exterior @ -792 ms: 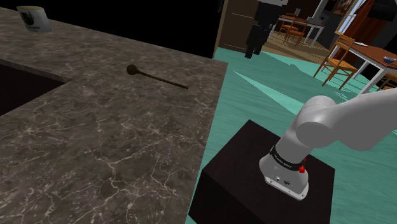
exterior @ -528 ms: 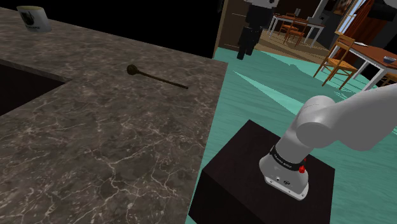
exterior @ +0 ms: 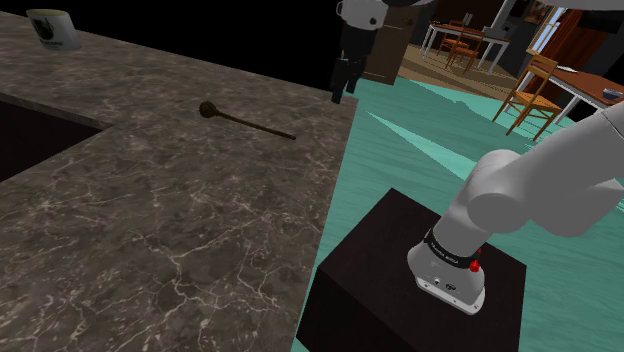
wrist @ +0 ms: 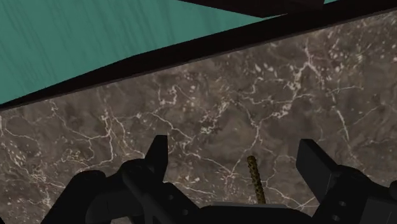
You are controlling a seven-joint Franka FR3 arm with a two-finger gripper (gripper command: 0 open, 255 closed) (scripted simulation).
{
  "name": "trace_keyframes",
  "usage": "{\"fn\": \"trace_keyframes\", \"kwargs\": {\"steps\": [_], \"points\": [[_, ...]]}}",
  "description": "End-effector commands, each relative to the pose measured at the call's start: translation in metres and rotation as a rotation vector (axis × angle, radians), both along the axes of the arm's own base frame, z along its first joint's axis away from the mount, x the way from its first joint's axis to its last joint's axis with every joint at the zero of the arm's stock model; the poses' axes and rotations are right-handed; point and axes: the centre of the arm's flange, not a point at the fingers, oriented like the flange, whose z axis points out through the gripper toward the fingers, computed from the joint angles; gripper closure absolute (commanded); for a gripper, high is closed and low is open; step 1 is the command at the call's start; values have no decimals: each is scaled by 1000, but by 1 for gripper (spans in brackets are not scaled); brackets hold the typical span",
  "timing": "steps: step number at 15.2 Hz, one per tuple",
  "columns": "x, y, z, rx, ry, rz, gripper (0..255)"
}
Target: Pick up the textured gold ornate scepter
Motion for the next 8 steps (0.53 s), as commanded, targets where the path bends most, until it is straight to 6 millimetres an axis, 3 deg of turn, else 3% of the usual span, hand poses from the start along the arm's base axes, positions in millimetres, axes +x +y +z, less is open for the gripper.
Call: {"fn": "trace_keyframes", "kwargs": {"steps": [1,8], "points": [[20,13,-10,-13,-12,27,0],[89,60,-47,-59,-46,116,0]]}}
